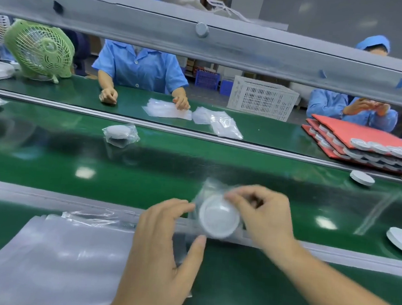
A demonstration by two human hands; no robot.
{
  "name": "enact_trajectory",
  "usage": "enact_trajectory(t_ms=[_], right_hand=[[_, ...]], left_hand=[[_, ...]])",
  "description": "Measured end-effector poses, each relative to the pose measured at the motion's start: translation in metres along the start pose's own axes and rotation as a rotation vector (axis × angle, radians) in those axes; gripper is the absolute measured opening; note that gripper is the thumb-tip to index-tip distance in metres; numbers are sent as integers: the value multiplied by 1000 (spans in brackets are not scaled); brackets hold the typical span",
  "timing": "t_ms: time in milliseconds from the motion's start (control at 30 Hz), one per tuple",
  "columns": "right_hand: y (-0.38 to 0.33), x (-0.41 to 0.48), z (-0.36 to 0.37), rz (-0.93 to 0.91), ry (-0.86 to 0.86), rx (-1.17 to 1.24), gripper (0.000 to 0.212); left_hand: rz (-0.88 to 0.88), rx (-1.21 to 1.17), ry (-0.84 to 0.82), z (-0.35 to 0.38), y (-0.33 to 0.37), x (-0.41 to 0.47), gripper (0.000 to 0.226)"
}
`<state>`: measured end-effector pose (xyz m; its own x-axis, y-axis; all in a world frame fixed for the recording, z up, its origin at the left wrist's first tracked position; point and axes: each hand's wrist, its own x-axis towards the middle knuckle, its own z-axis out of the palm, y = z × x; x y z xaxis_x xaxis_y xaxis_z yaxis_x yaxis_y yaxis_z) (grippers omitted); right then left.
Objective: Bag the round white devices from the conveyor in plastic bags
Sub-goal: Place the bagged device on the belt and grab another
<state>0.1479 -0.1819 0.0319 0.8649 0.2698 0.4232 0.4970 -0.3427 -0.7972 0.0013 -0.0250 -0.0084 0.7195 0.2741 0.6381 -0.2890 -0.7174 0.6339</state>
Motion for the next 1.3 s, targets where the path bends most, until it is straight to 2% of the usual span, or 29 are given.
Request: enact_trajectory(t_ms=[100,167,200,233,300,367,433,500,533,600,633,700,800,967,1033,1133,1300], right_hand=[[25,70,5,35,118,-191,18],[42,114,12,18,145,-410,19],[51,133,17,31,130,-506,19],[61,149,23,84,82,-571,18],[82,171,38,275,-138,-672,21],[90,173,50,416,-408,-727,42],[86,169,55,363,-477,-800,48],[78,158,51,198,-392,-904,44],[72,147,48,127,-367,-879,42],[60,113,40,60,-338,-681,34],[56,93,34,43,-321,-586,30],[49,50,20,5,-323,-504,27],[44,-18,8,-43,-404,-530,37],[39,-76,9,-97,-470,-637,65],[37,-73,12,-74,-501,-664,71],[38,-73,13,-61,-492,-665,73],[41,-76,11,-94,-421,-650,63]], left_hand=[[58,260,-160,-6,-6,4,35],[26,441,-356,-5,-6,7,31],[-50,498,-480,-5,-3,12,31],[-74,519,-548,-5,-3,13,31],[-54,462,-530,-5,-10,11,31],[-12,426,-518,-1,-17,8,28],[-34,341,-560,1,-23,5,28],[71,439,-705,6,-23,7,30],[102,451,-704,6,-21,7,32],[109,431,-610,11,-24,-1,15],[69,384,-584,11,-24,-3,19],[-20,284,-550,11,-25,-6,49],[-63,323,-470,11,-25,-17,54],[26,522,-441,6,-16,-16,26],[35,590,-441,3,-14,-15,27],[23,606,-458,3,-14,-17,32],[-7,565,-472,2,-13,-16,34]])
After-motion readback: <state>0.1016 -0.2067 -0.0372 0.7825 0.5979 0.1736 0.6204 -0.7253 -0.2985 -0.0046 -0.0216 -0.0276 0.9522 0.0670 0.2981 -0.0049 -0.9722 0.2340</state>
